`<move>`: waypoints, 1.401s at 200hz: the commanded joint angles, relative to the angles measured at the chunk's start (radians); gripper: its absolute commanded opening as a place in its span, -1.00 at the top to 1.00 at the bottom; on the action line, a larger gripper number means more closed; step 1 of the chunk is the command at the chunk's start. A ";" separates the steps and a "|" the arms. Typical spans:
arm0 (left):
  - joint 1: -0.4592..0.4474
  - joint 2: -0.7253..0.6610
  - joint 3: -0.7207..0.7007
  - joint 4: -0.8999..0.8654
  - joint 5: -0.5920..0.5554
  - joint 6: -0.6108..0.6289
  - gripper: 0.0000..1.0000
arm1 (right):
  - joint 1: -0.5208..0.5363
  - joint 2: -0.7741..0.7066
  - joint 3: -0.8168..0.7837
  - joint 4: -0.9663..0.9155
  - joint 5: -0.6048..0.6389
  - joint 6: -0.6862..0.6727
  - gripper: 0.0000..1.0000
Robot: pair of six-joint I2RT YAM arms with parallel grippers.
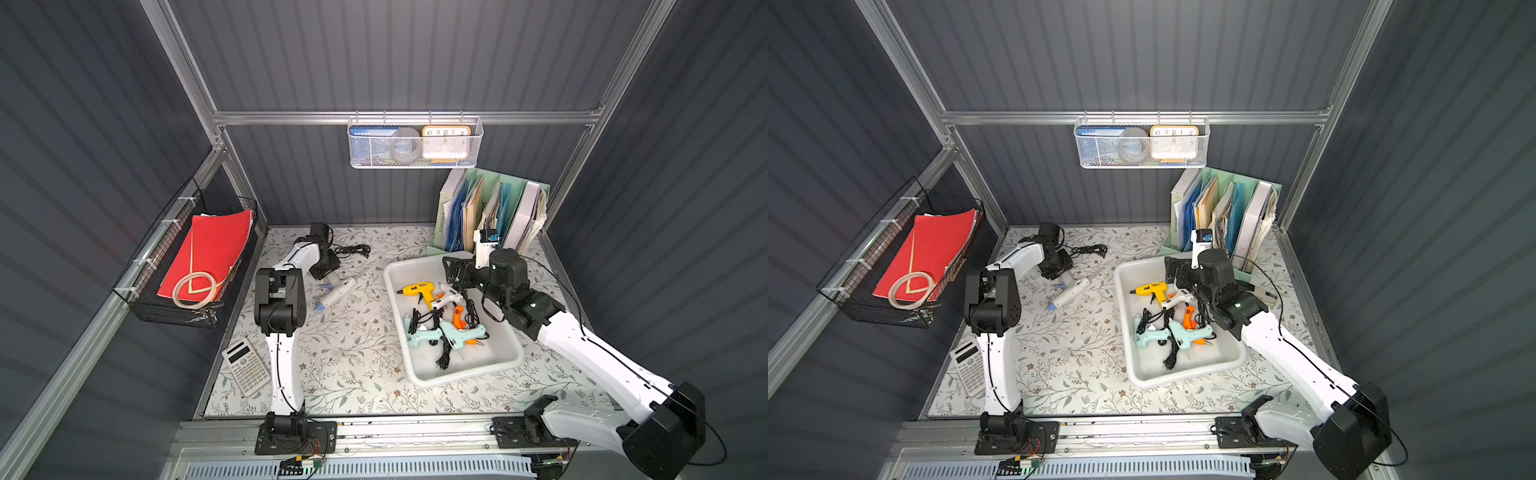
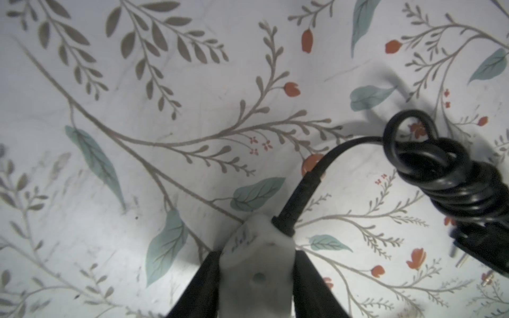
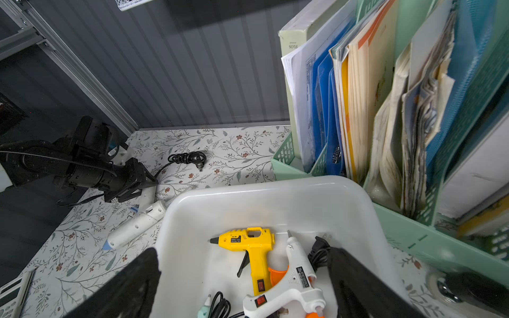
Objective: Put the hot melt glue gun into the storage box
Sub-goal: Pick up the hot melt adhesive gun from the center of the board.
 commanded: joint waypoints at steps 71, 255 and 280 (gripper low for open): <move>-0.067 0.046 0.014 -0.212 -0.180 -0.018 -0.15 | 0.006 -0.023 -0.021 0.036 0.023 0.002 -0.98; -0.078 -0.508 -0.244 0.097 -0.134 -0.226 1.00 | 0.093 0.257 0.061 0.264 -0.353 0.160 -0.97; -0.079 -0.582 -0.310 0.209 -0.063 -0.312 1.00 | 0.127 0.336 0.101 0.364 -0.440 0.171 -0.90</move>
